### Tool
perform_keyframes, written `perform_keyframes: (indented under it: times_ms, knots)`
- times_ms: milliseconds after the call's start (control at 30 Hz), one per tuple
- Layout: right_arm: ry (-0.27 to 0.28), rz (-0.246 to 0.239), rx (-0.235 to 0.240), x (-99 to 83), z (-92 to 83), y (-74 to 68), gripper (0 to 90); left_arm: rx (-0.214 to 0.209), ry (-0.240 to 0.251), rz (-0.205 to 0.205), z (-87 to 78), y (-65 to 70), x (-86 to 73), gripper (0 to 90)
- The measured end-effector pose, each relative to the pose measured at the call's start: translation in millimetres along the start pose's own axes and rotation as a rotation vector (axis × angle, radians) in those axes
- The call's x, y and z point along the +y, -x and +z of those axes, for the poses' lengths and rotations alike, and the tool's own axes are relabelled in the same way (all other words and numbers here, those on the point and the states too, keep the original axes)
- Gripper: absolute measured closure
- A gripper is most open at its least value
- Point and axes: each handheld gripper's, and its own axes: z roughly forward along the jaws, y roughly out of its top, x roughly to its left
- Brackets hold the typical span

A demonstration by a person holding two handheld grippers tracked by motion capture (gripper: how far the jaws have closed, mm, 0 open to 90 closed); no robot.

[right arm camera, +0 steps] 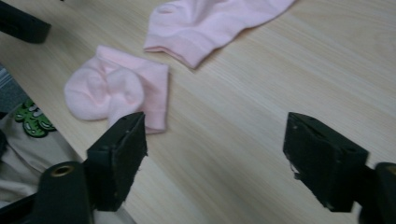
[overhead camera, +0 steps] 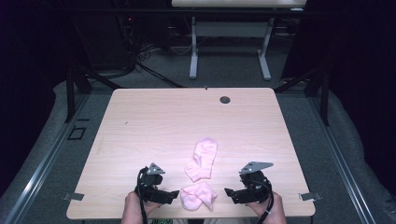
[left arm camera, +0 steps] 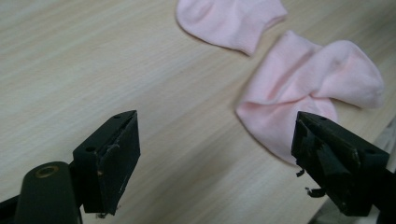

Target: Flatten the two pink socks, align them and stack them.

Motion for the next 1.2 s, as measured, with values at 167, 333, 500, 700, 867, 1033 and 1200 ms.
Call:
perform_keyframes:
  times_ms: [167, 333, 500, 700, 867, 1033, 1200]
  knots:
    - [-0.054, -0.032, 0.045, 8.0, 16.7, -21.1, 39.3, -0.006, 0.011, 0.04, 1.2, 21.9, -3.0, 26.3]
    - [-0.104, -0.068, 0.084, 8.9, 30.9, -37.9, 42.8, -0.025, 0.013, 0.088, 3.7, 42.2, -4.4, 34.7]
    - [-0.12, -0.106, 0.091, 5.6, 39.1, -46.3, 45.5, -0.004, -0.019, 0.133, 13.3, 55.2, -4.0, 43.4]
    - [-0.15, -0.127, 0.083, 0.1, 49.8, -51.2, 64.7, 0.014, -0.071, 0.166, 27.3, 60.2, -4.2, 58.4]
    - [-0.155, -0.129, 0.101, -1.1, 54.5, -52.3, 84.0, 0.053, -0.067, 0.19, 30.6, 58.4, -6.3, 75.1]
    - [-0.13, -0.146, 0.077, 0.8, 49.2, -51.5, 87.9, 0.063, -0.052, 0.23, 30.5, 55.6, -7.8, 87.0]
    - [-0.094, -0.197, 0.014, 3.9, 33.7, -46.0, 88.3, 0.141, -0.055, 0.294, 31.2, 55.6, -5.7, 88.1]
